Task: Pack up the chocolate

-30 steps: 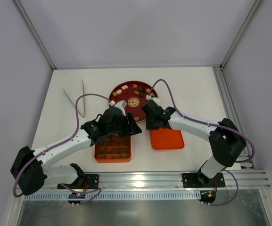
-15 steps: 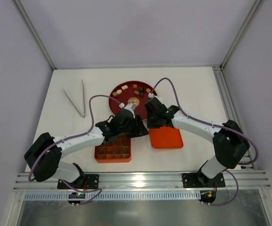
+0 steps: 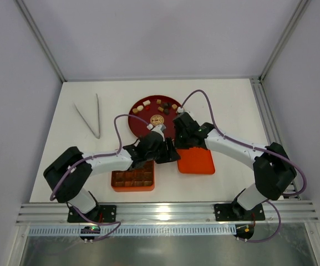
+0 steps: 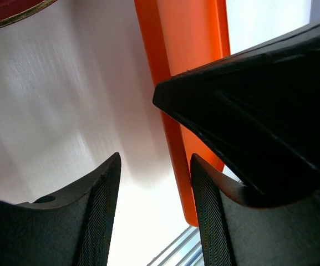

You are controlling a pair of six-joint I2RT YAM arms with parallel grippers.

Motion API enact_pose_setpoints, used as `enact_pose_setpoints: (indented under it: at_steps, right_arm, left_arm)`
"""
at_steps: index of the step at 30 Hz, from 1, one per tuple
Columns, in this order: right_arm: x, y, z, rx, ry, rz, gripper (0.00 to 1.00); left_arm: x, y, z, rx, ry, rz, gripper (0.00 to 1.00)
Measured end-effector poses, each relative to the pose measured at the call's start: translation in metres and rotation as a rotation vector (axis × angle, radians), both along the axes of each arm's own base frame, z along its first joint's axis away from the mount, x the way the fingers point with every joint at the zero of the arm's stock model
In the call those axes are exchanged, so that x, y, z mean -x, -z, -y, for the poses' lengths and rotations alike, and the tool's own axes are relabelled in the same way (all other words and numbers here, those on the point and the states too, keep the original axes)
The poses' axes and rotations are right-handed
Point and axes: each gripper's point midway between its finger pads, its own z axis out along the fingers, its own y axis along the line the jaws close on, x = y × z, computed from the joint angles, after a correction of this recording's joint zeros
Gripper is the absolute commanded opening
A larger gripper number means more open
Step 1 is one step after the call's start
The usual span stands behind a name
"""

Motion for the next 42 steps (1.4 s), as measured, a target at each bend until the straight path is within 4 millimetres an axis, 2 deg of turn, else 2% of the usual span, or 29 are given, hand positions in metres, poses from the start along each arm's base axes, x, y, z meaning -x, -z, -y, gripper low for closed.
enact_pose_setpoints:
  at_steps: [6,21,37,42]
  right_arm:
    - [-0.001,-0.002,0.002,-0.004,0.008,0.003,0.04]
    - [0.001,-0.011,0.009,-0.045,0.017,0.016,0.04]
    - [0.009,-0.017,0.007,-0.102,-0.009,0.018,0.04]
    - [0.011,-0.021,0.004,-0.124,-0.019,0.019,0.05]
  left_arm:
    - [-0.002,0.010,0.006,0.003,-0.007,-0.007,0.52]
    - [-0.007,0.004,0.022,0.064,0.010,0.033,0.44]
    - [0.001,-0.003,0.030,0.096,0.052,0.038,0.26]
    - [0.002,-0.008,0.031,0.106,0.055,0.044,0.12]
